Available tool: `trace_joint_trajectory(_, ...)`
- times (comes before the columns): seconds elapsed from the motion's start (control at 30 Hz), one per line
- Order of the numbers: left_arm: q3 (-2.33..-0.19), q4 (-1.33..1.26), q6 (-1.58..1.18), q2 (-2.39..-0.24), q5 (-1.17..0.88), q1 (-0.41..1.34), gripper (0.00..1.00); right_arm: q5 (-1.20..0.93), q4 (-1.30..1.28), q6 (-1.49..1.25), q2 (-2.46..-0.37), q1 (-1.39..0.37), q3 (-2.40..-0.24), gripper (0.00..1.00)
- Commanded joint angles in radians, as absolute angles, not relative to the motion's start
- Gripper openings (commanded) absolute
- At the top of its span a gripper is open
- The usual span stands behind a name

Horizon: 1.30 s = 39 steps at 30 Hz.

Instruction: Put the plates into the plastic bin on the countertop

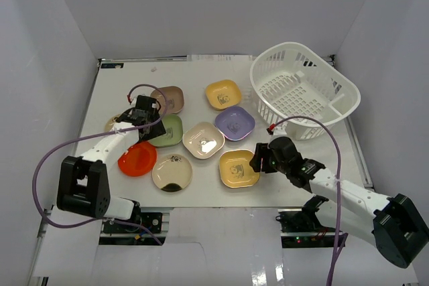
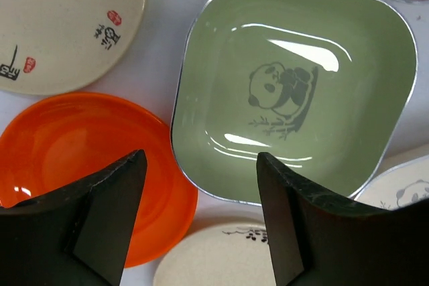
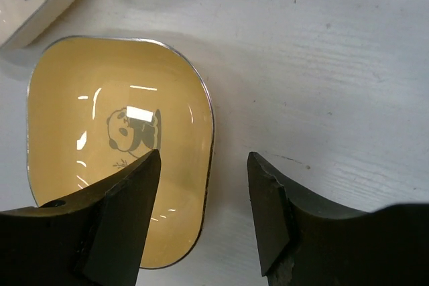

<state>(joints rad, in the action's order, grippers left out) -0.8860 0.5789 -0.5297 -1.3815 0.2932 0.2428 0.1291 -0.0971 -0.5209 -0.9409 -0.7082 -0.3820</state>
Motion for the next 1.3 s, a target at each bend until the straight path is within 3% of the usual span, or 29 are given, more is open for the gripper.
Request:
trace_joint_trajectory(0.0, -0.931, 0.543, -0.500, -1.405, 0.266, 0.207, 0.77, 0.097, -0.012, -0.563, -0.980, -0.712, -0.338, 0.60)
trace_joint_trajectory(0.13, -0.951, 0.520, -0.469, -1.460, 0.236, 0.192, 0.75, 0.135, 0.023, -0.572, -0.999, -0.710, -0.316, 0.51)
trace_joint_trajectory(0.23, -0.960, 0.500, -0.457, -1.502, 0.218, 0.180, 0.73, 0.150, 0.023, -0.581, -0.991, -0.710, -0.304, 0.34)
trace_joint_trajectory(0.27, -0.965, 0.497, -0.457, -1.525, 0.206, 0.167, 0.72, 0.158, 0.021, -0.586, -0.986, -0.710, -0.301, 0.22)
trace_joint_trajectory(0.37, -0.979, 0.480, -0.460, -1.561, 0.172, 0.141, 0.68, 0.173, 0.002, -0.595, -0.933, -0.710, -0.293, 0.08)
trace_joint_trajectory(0.6, -1.003, 0.471, -0.465, -1.606, 0.126, 0.129, 0.49, 0.134, -0.259, -0.552, -0.680, -0.710, -0.411, 0.08)
trace_joint_trajectory(0.73, -0.999, 0.465, -0.465, -1.608, 0.115, 0.126, 0.38, 0.080, -0.313, -0.500, -0.641, -0.710, -0.604, 0.08)
trace_joint_trajectory(0.83, -0.997, 0.466, -0.468, -1.594, 0.115, 0.124, 0.14, 0.302, -0.322, -0.384, -0.724, -0.710, -0.793, 0.08)
trace_joint_trajectory(0.87, -0.993, 0.465, -0.466, -1.583, 0.107, 0.124, 0.02, 0.371, -0.319, -0.352, -0.785, -0.710, -0.883, 0.08)
trace_joint_trajectory(0.97, -0.989, 0.465, -0.469, -1.531, 0.092, 0.124, 0.00, 0.573, -0.308, -0.249, -0.958, -0.648, -1.023, 0.08)
trace_joint_trajectory(1.17, -0.960, 0.468, -0.476, -1.334, 0.067, 0.124, 0.00, 0.445, -0.268, -0.270, -1.250, -0.214, -1.238, 0.08)
trace_joint_trajectory(1.27, -0.936, 0.468, -0.483, -1.194, 0.054, 0.124, 0.00, 0.429, -0.270, -0.270, -1.365, -0.154, -1.261, 0.08)
